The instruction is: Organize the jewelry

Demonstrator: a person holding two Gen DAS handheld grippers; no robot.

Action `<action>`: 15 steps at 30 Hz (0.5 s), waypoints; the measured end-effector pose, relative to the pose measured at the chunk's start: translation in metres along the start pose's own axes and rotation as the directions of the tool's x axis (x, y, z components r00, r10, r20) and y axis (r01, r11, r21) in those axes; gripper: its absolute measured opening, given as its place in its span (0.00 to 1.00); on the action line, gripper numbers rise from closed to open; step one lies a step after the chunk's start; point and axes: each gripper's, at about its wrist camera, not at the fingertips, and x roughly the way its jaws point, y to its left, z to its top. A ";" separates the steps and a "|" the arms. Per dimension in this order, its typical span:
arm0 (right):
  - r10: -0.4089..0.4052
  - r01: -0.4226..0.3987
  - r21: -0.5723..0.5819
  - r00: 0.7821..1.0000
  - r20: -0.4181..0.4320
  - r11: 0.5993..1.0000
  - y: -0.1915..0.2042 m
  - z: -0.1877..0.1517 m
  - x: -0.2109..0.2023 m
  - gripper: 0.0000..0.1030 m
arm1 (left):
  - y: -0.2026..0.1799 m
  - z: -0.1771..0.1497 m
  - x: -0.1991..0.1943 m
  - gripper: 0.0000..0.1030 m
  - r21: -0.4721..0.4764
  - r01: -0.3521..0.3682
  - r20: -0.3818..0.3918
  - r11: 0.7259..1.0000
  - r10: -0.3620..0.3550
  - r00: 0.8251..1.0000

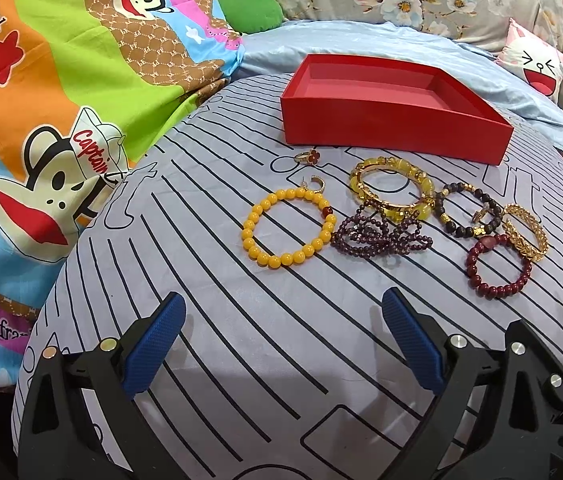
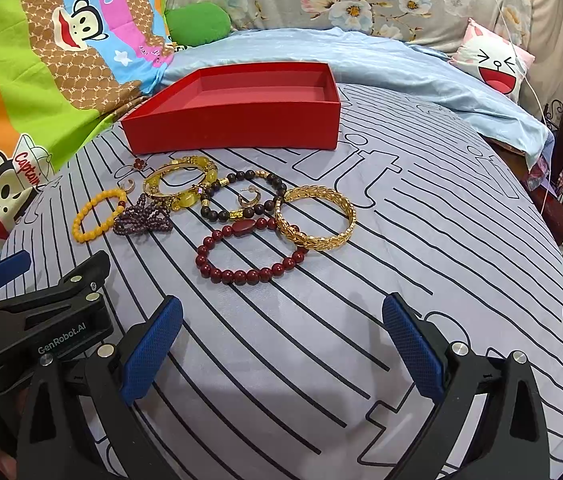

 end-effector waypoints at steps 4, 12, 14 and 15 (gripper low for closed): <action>0.000 0.000 0.000 1.000 0.001 1.000 0.000 0.000 0.000 0.94 | -0.002 -0.003 -0.002 0.91 0.000 0.001 0.001 1.000 -0.001 1.000; 0.000 0.000 0.000 1.000 0.002 1.000 0.000 0.000 0.000 0.94 | 0.000 0.001 0.000 0.91 0.002 0.001 0.003 1.000 -0.001 1.000; 0.000 0.000 0.000 1.000 0.002 1.000 0.000 0.000 0.000 0.94 | 0.002 0.004 0.001 0.91 0.002 0.002 0.003 1.000 -0.002 1.000; 0.000 0.000 0.000 1.000 0.002 1.000 0.000 0.000 0.000 0.94 | 0.003 0.006 0.002 0.91 0.001 0.001 0.003 1.000 -0.001 1.000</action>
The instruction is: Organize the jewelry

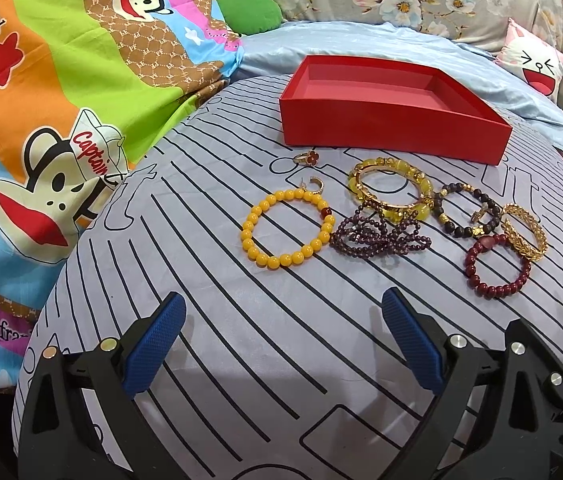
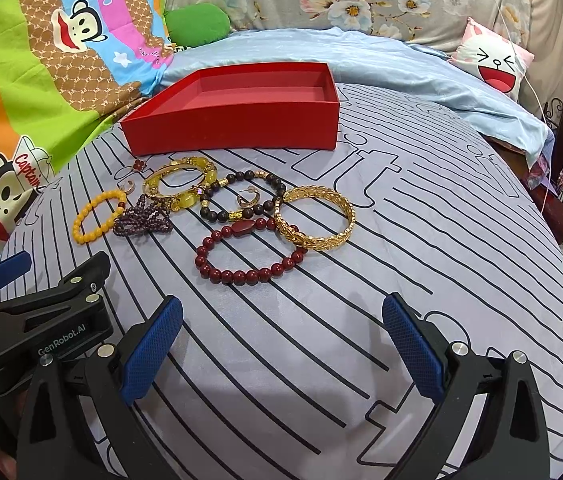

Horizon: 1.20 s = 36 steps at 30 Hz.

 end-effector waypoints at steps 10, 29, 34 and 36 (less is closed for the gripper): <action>0.000 0.000 0.001 1.000 0.000 1.000 -0.002 0.002 -0.002 0.94 | -0.009 -0.011 -0.006 0.91 0.000 -0.003 0.004 1.000 0.003 1.000; 0.000 0.000 0.002 1.000 0.004 1.000 -0.002 0.002 -0.002 0.94 | -0.009 -0.007 -0.009 0.91 0.000 -0.006 0.012 1.000 0.006 1.000; -0.005 0.005 0.001 1.000 0.008 1.000 -0.005 0.004 -0.007 0.94 | -0.009 -0.010 -0.010 0.91 0.000 -0.008 0.018 1.000 0.008 1.000; -0.006 0.006 0.001 1.000 0.008 1.000 -0.005 0.004 -0.007 0.94 | -0.010 -0.009 -0.012 0.91 0.002 -0.010 0.024 1.000 0.010 1.000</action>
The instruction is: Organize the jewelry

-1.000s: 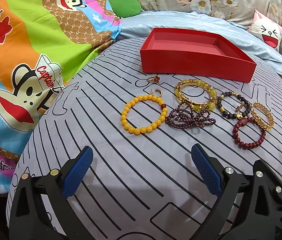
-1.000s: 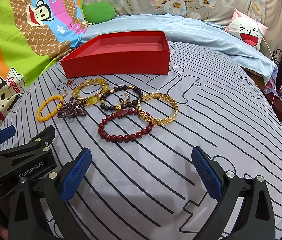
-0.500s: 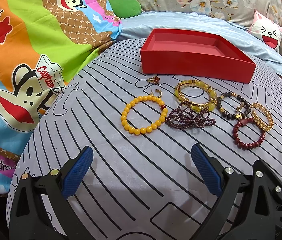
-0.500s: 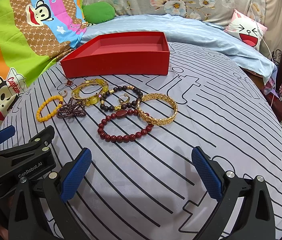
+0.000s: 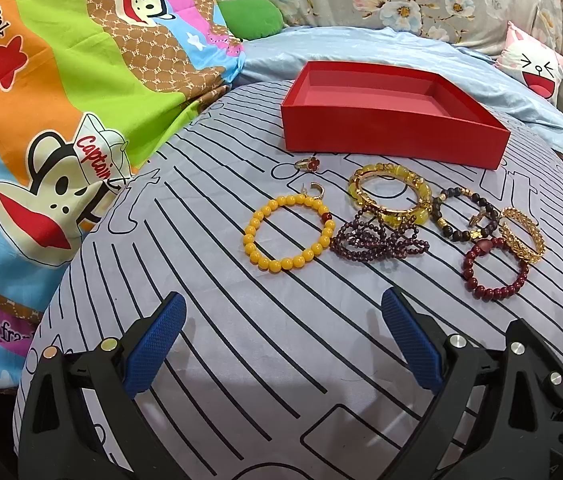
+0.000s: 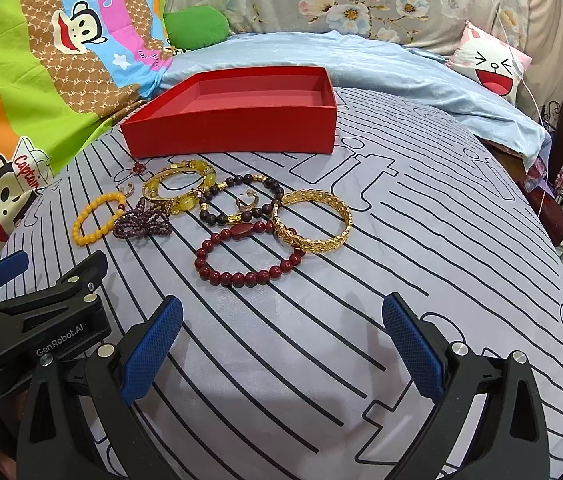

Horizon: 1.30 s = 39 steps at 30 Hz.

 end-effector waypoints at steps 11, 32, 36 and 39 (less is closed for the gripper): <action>0.000 -0.001 0.014 1.000 0.015 1.000 -0.001 0.008 -0.005 0.94 | 0.002 0.002 -0.004 0.91 -0.020 0.013 0.004 1.000 -0.013 1.000; -0.004 0.004 0.046 1.000 0.000 0.999 -0.014 0.020 0.006 0.94 | 0.022 0.011 0.010 0.91 -0.052 0.020 -0.030 0.998 -0.021 0.999; -0.003 0.003 0.057 1.000 -0.008 0.998 -0.018 0.024 0.012 0.94 | 0.033 0.016 0.018 0.91 -0.069 0.003 -0.040 0.998 -0.006 0.999; -0.001 0.002 0.059 1.000 -0.010 0.998 -0.020 0.028 0.015 0.94 | 0.039 0.019 0.022 0.91 -0.080 -0.004 -0.045 0.997 0.001 0.999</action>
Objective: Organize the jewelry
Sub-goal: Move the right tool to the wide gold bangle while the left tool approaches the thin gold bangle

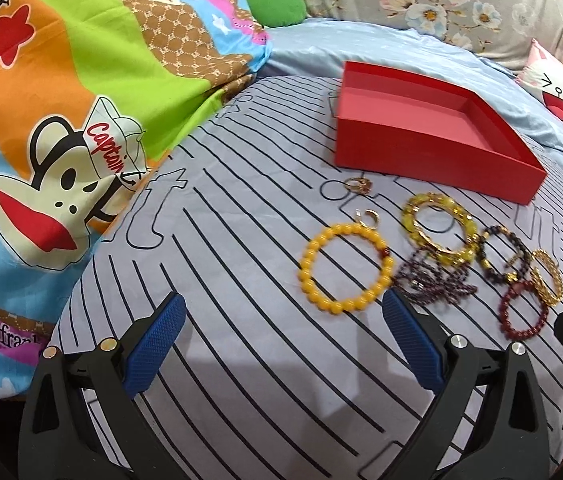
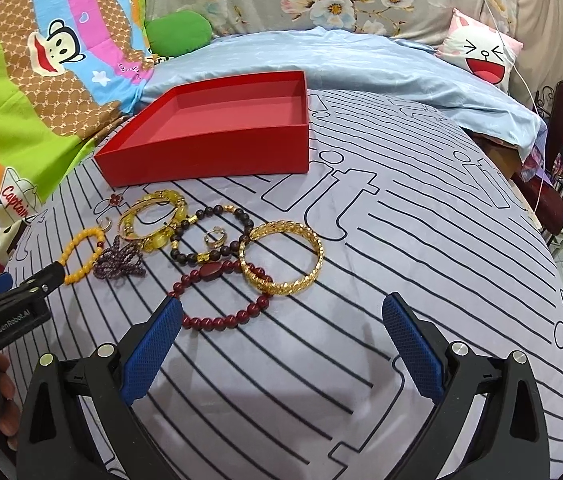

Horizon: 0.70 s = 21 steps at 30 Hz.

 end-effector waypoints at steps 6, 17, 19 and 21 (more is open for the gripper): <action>0.006 -0.006 0.000 1.000 -0.010 1.000 0.002 0.011 0.011 0.94 | 0.001 0.004 0.008 0.91 0.001 -0.002 -0.010 1.000 0.002 1.000; 0.002 -0.003 -0.014 0.999 -0.048 1.000 0.009 0.025 0.040 0.84 | -0.017 0.012 0.013 0.91 0.022 0.051 -0.019 0.998 -0.051 0.999; 0.001 -0.003 -0.017 0.998 -0.067 1.000 0.008 0.025 0.046 0.78 | -0.021 0.014 0.014 0.91 0.028 0.064 -0.021 0.998 -0.063 0.998; 0.014 -0.014 -0.009 0.998 -0.068 1.000 0.006 0.025 0.048 0.75 | -0.025 0.014 0.014 0.91 0.034 0.076 -0.022 0.997 -0.075 0.997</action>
